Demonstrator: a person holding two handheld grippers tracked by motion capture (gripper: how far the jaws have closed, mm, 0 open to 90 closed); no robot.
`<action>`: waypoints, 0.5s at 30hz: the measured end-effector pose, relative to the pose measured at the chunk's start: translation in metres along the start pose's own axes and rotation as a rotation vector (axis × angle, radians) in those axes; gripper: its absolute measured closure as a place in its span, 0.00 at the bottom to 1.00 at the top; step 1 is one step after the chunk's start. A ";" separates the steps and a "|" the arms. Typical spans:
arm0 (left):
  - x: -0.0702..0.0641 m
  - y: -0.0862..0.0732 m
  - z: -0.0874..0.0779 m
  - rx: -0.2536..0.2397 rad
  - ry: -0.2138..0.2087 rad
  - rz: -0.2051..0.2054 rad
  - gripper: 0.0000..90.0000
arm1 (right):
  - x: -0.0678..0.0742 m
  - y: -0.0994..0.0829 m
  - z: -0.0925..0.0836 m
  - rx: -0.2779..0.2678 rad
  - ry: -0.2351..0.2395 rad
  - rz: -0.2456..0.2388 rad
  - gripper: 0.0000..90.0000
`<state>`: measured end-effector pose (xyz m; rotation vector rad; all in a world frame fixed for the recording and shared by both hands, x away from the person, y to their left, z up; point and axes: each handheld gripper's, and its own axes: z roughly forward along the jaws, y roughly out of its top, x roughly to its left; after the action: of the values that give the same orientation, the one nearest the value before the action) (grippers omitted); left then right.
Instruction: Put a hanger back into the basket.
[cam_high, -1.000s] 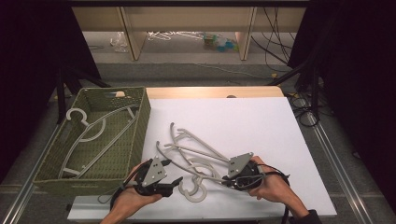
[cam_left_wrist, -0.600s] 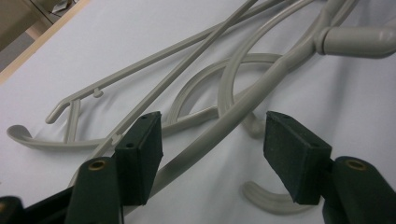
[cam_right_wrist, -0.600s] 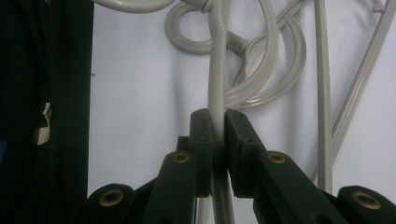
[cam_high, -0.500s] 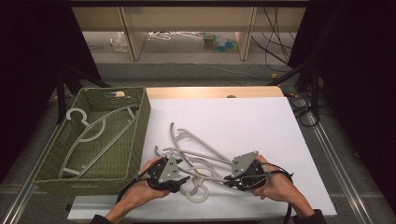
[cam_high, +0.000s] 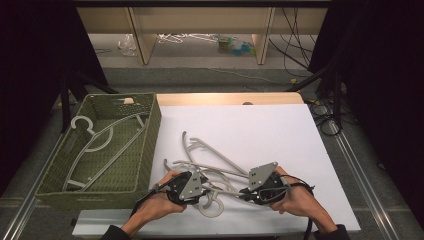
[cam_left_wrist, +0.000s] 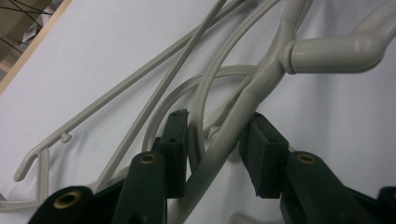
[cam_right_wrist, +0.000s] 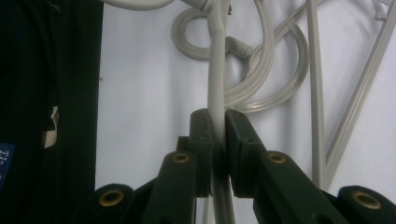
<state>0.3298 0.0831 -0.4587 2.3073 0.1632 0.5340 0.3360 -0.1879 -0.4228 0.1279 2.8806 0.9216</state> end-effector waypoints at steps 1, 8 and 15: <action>0.001 0.001 -0.001 0.002 0.000 0.020 0.71 | 0.000 0.000 0.000 -0.001 -0.001 0.000 0.91; 0.000 0.010 -0.007 0.018 0.016 0.147 0.79 | -0.004 -0.002 -0.004 -0.038 -0.034 0.019 0.88; 0.003 0.017 -0.011 0.010 0.034 0.203 0.85 | -0.007 -0.001 -0.007 -0.074 -0.138 0.084 0.71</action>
<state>0.3268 0.0789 -0.4388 2.3395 -0.0539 0.6757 0.3422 -0.1940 -0.4168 0.2955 2.7295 0.9916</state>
